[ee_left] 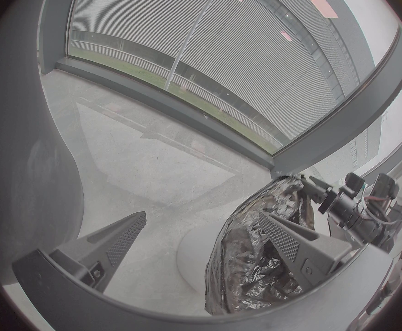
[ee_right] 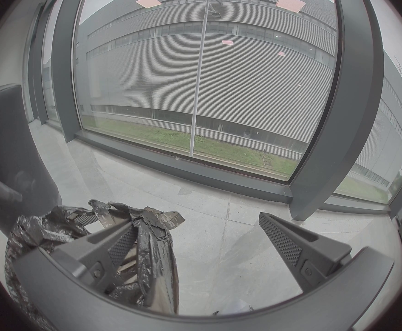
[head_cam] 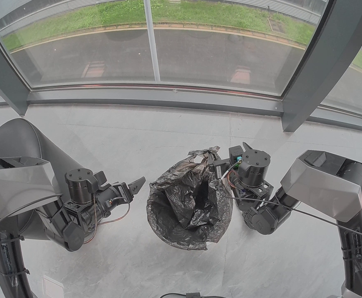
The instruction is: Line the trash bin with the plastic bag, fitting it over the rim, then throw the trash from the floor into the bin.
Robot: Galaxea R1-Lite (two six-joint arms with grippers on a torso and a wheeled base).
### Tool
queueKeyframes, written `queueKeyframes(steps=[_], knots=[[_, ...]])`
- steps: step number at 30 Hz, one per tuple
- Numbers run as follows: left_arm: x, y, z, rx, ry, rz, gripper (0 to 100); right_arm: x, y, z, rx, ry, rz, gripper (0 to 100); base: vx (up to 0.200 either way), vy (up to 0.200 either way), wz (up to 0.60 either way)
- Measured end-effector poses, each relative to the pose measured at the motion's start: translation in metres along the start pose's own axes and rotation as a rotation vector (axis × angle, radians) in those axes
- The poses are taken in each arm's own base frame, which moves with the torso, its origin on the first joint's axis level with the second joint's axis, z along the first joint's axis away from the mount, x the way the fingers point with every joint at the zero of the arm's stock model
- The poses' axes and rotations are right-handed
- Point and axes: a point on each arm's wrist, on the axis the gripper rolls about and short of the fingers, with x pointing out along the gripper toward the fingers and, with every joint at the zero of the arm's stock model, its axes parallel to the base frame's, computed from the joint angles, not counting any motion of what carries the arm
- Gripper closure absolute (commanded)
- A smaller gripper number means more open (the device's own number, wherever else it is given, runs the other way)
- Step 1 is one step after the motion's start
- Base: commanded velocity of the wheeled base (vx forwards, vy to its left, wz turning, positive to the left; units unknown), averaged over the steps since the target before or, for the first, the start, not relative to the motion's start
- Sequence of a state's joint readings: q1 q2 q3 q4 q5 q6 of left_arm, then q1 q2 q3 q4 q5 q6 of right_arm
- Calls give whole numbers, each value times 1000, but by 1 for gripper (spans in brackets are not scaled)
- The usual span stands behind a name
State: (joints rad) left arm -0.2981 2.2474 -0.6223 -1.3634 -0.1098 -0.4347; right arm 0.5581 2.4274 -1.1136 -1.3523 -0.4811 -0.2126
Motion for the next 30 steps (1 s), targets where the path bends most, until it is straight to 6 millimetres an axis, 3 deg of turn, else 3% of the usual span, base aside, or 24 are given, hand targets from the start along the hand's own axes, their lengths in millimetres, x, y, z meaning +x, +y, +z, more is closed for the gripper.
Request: queueKeyframes(steps=[10,24,30], knots=[[-9,0,12,-6,-31,2,0,-7,0,-9,-28,56,17,0,0,0,0],[-11,-1,15,-6,-39,-1,0,-11,-12,-6,-31,72,0,0,0,0,0],[-11,-1,15,-6,-38,-1,0,-23,9,-6,-34,72,57,0,0,0,0]])
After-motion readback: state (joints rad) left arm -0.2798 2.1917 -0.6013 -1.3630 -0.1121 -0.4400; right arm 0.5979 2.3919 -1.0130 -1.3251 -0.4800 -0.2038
